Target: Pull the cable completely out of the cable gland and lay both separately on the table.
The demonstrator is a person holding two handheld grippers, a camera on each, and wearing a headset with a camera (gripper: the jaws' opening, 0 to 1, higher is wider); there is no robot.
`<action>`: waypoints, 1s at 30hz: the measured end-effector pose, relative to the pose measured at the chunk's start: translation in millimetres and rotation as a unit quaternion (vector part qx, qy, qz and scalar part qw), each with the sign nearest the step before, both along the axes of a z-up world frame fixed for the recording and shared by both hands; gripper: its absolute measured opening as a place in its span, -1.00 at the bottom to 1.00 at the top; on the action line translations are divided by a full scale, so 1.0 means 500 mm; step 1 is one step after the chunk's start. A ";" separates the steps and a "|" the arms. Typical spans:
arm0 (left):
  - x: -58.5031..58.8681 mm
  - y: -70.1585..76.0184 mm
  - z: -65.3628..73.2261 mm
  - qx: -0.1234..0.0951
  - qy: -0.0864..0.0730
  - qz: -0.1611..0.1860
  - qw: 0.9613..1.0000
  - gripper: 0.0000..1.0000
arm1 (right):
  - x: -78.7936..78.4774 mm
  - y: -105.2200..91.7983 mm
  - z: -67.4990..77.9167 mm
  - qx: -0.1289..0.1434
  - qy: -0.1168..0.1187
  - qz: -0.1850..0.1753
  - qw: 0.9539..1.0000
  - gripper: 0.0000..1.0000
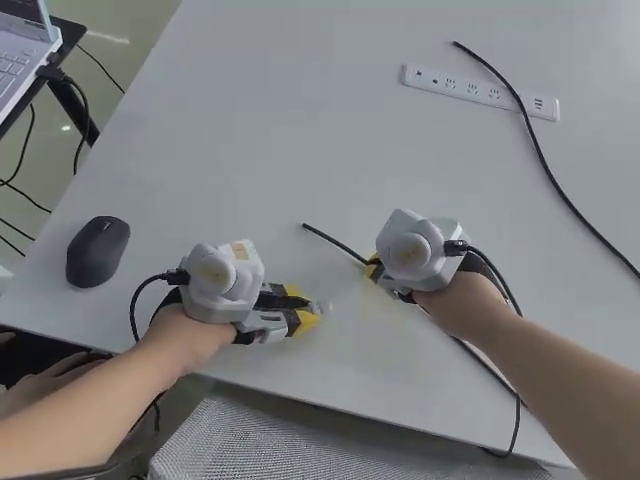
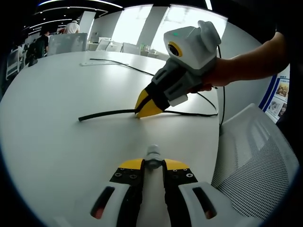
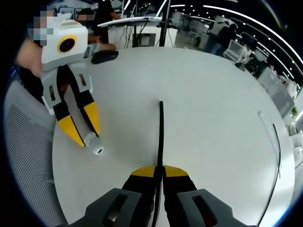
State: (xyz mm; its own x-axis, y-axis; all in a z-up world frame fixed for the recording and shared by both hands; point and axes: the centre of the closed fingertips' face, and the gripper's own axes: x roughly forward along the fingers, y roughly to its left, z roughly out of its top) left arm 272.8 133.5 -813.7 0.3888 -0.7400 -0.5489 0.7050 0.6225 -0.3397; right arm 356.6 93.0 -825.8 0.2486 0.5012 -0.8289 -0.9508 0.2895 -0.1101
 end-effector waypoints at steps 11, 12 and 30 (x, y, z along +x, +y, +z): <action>-0.005 -0.006 -0.001 -0.003 0.006 0.001 1.000 -0.67 | 0.002 0.000 -0.002 0.000 0.005 -0.002 1.000 -0.99; -0.005 -0.006 -0.001 -0.004 0.007 0.001 1.000 -0.67 | 0.002 0.000 -0.002 0.000 0.005 -0.004 1.000 -0.99; -0.003 0.003 0.017 -0.015 0.010 0.038 0.999 -0.37 | 0.006 -0.010 0.054 0.046 0.019 -0.045 0.998 -0.71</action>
State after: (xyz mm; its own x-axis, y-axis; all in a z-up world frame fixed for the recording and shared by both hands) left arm 271.4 135.1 -805.1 0.4343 -0.7244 -0.5354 0.6489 0.6638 -0.3719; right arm 359.5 88.0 -798.6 0.2656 0.5524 -0.7902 -0.9232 0.3818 -0.0434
